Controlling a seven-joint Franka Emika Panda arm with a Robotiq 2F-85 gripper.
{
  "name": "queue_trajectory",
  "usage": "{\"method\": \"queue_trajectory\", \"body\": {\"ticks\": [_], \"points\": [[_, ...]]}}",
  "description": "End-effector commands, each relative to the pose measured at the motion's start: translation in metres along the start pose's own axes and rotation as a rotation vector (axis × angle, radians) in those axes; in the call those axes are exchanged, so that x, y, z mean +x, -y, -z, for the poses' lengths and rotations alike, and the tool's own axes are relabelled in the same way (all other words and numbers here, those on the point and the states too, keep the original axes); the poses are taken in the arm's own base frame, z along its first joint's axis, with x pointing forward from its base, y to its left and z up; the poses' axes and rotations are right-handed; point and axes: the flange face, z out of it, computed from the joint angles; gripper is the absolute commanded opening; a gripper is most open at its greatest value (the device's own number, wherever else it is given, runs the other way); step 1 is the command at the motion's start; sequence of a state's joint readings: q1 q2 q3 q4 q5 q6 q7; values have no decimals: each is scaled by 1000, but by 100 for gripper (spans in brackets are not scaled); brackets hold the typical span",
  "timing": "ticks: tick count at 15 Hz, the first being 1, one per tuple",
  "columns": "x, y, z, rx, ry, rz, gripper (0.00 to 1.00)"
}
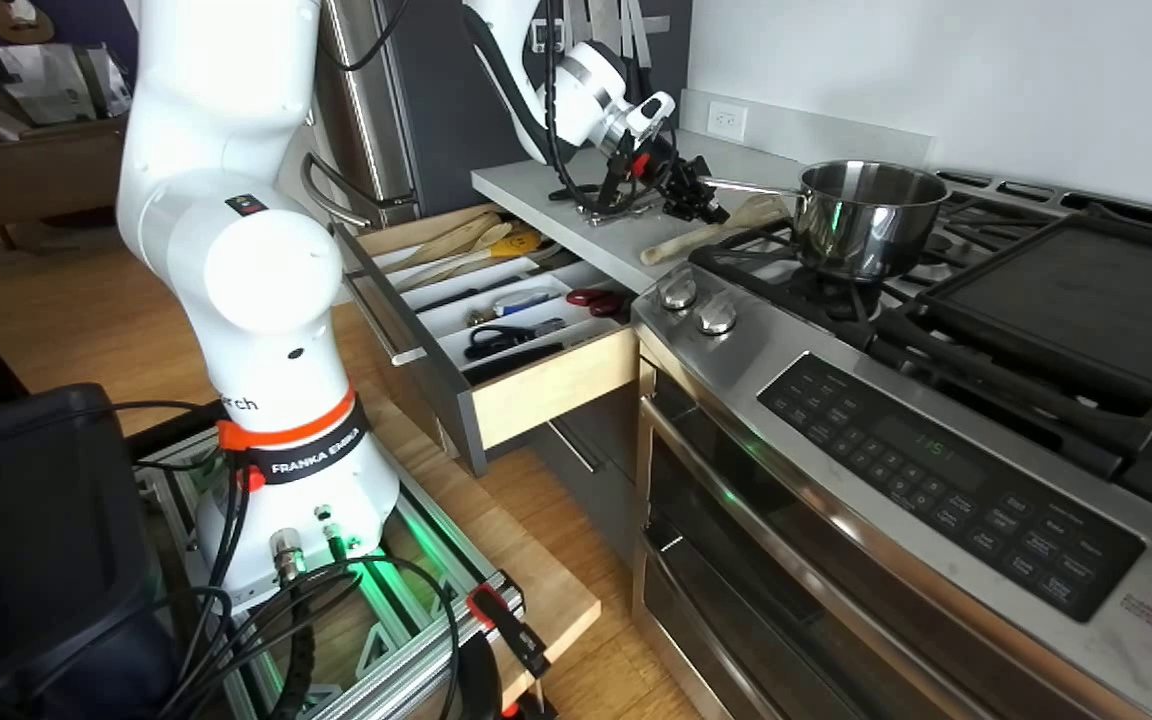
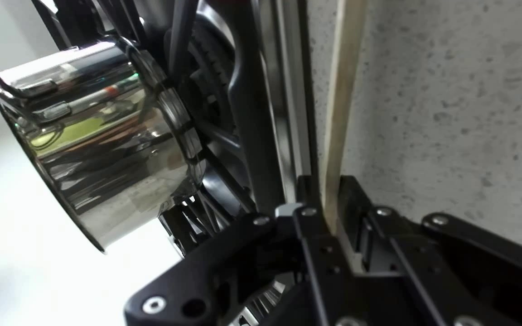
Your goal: Pick up one wooden spoon from the tray in the open drawer and put it on the kitchen counter
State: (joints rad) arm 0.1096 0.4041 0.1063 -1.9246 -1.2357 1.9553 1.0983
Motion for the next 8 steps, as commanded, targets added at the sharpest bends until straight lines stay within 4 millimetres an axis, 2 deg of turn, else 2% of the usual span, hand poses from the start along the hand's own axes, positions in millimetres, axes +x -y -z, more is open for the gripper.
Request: {"method": "queue_trajectory", "body": {"ticks": [1, 2, 4, 5, 7, 8], "points": [[6, 5, -3, -6, 14, 7, 34], [7, 6, -2, -1, 14, 7, 43], [7, 5, 4, 19, 21, 5, 53], [8, 3, 8, 33, 26, 4, 55], [9, -2, 21, 92, 63, -5, 51], [9, -9, 29, 136, 105, -10, 53]]}}
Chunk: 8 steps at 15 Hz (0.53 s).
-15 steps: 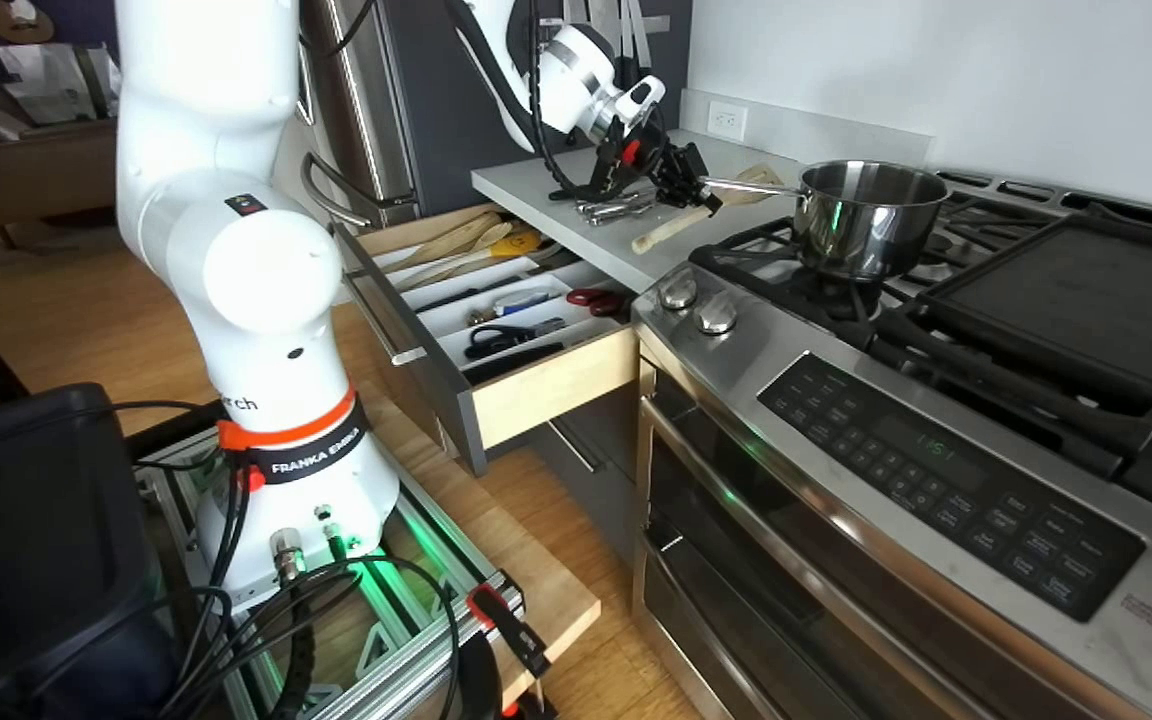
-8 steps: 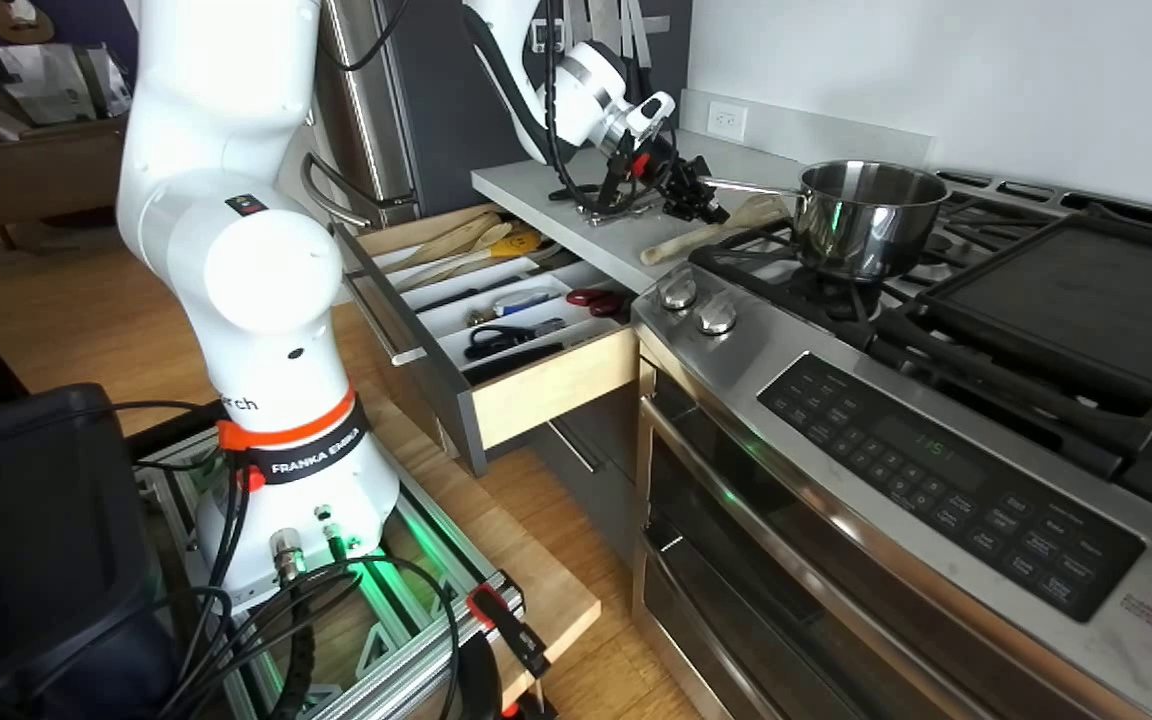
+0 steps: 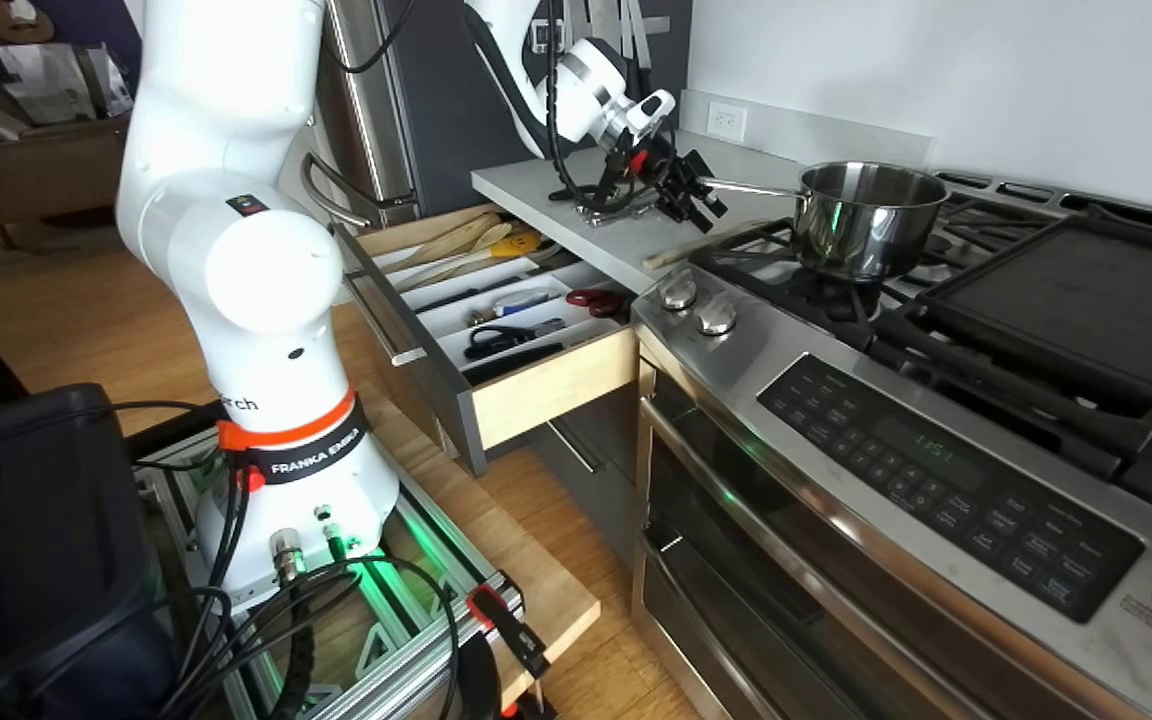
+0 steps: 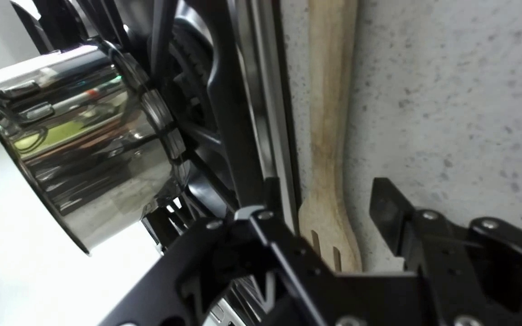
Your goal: Pick up one wooden spoon from the tray in the open drawer and put it on the kitchen counter
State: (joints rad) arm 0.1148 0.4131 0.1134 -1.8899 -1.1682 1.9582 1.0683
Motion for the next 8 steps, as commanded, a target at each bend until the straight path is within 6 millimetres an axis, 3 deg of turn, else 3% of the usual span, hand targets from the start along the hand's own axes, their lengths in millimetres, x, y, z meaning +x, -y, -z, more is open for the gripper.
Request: {"method": "queue_trajectory", "body": {"ticks": [1, 2, 4, 6, 7, 8], "points": [[2, -19, 27, 143, 114, -8, 52], [3, -29, 34, 186, 148, -18, 59], [8, -61, 45, 273, 207, -42, 59], [12, -102, 51, 355, 275, -79, 73], [14, -128, 56, 400, 308, -99, 88], [15, -150, 61, 448, 338, -119, 95]]}}
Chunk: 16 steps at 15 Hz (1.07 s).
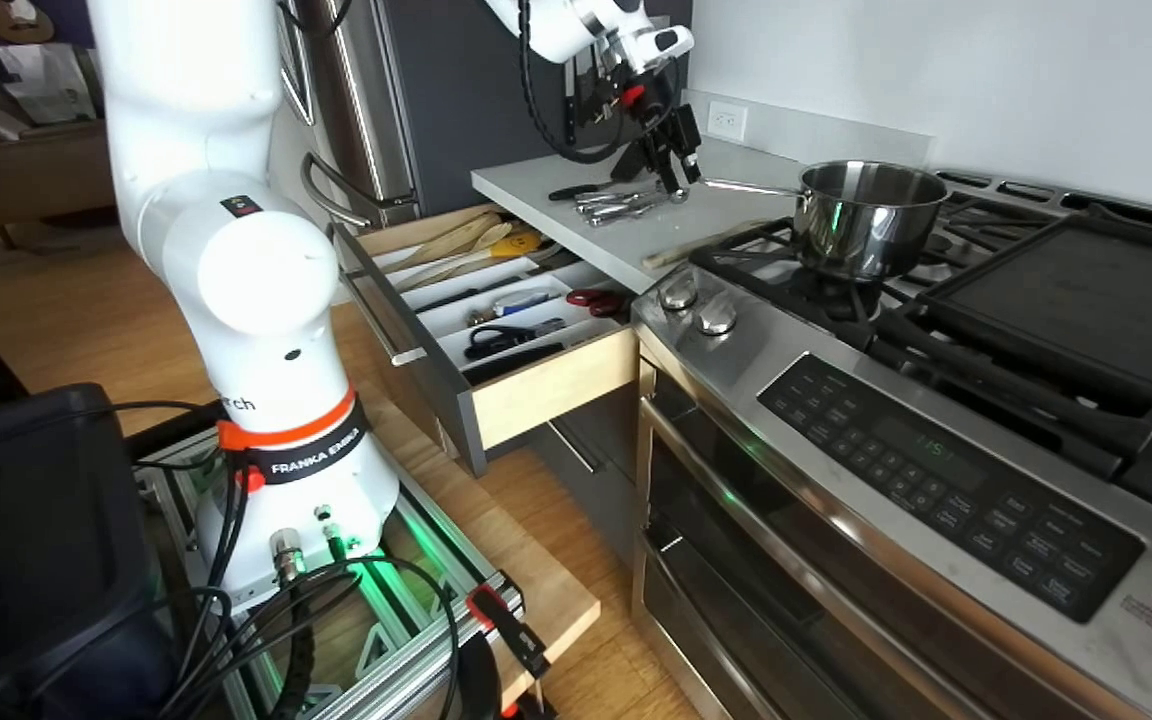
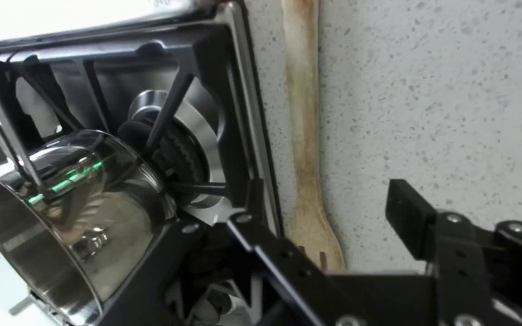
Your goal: Pick up one wooden spoon from the tray in the open drawer and put it on the kitchen counter
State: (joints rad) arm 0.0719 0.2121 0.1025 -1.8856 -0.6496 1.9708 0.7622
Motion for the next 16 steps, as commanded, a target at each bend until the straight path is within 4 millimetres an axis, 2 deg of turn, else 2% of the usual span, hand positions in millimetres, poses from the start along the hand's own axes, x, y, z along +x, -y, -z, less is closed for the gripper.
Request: {"method": "queue_trajectory", "body": {"ticks": [1, 4, 7, 11, 12, 13, 16], "points": [[-6, -71, 38, 178, 101, -44, 100], [-15, -113, 72, 339, 169, -80, 100], [-32, -137, 98, 469, 216, -128, 100], [-72, -170, 129, 494, 119, -234, 100], [-85, -175, 135, 476, 23, -233, 100], [-48, -164, 132, 485, 117, -198, 100], [-75, -176, 143, 488, 42, -213, 100]]}}
